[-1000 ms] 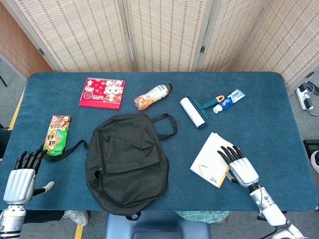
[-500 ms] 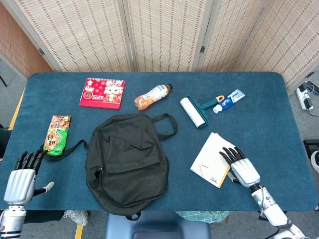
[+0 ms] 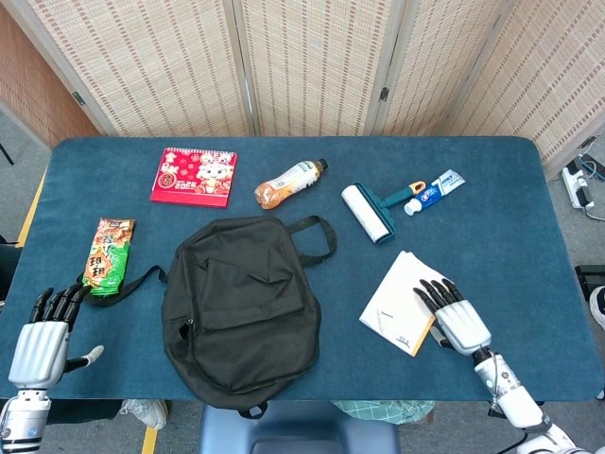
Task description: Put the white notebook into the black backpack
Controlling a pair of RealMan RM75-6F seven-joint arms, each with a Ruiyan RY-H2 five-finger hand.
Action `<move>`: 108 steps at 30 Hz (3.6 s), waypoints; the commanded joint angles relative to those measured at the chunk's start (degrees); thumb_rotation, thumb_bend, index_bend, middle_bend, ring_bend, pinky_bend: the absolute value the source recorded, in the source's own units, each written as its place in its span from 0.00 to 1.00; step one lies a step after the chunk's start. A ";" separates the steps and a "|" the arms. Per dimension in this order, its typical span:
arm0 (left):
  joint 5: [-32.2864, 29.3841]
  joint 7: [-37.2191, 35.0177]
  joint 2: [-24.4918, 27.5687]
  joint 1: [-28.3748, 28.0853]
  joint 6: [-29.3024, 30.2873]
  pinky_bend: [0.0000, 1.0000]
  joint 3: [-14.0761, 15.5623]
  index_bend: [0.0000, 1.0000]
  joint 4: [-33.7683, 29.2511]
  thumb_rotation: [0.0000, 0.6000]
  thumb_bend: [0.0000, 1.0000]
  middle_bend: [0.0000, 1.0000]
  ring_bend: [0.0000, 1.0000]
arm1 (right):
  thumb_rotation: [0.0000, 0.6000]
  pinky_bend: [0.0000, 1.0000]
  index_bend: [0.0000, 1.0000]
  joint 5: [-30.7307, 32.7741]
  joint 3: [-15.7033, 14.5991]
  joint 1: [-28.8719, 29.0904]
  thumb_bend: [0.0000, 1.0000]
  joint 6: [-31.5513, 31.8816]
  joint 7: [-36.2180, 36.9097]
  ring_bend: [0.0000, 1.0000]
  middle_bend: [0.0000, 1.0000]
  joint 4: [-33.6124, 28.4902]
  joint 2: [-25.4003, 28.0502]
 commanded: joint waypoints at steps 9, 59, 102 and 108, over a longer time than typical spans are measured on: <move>-0.18 -0.54 0.00 0.32 0.12 0.11 0.17 0.14 0.45 1.00 0.07 0.15 0.17 | 1.00 0.00 0.00 0.14 -0.31 0.65 0.44 -0.92 -0.99 0.00 0.05 0.01 -0.50; -0.98 -0.61 -0.38 0.07 -0.95 0.11 0.00 0.14 0.98 1.00 0.07 0.15 0.17 | 1.00 0.08 0.11 3.60 5.99 7.60 0.54 -1.71 -6.63 0.03 0.11 -8.96 -2.23; -1.11 -2.61 -0.80 0.07 -0.89 0.11 -0.01 0.14 2.28 1.00 0.07 0.15 0.16 | 1.00 0.19 0.62 5.49 7.54 8.89 0.47 0.40 -7.35 0.13 0.29 -6.16 -4.71; -0.76 -3.06 -0.52 -0.17 -0.90 0.11 -0.18 0.14 2.57 1.00 0.07 0.14 0.16 | 1.00 0.21 0.63 3.58 7.25 7.76 0.57 5.24 -7.98 0.15 0.31 -6.04 -3.27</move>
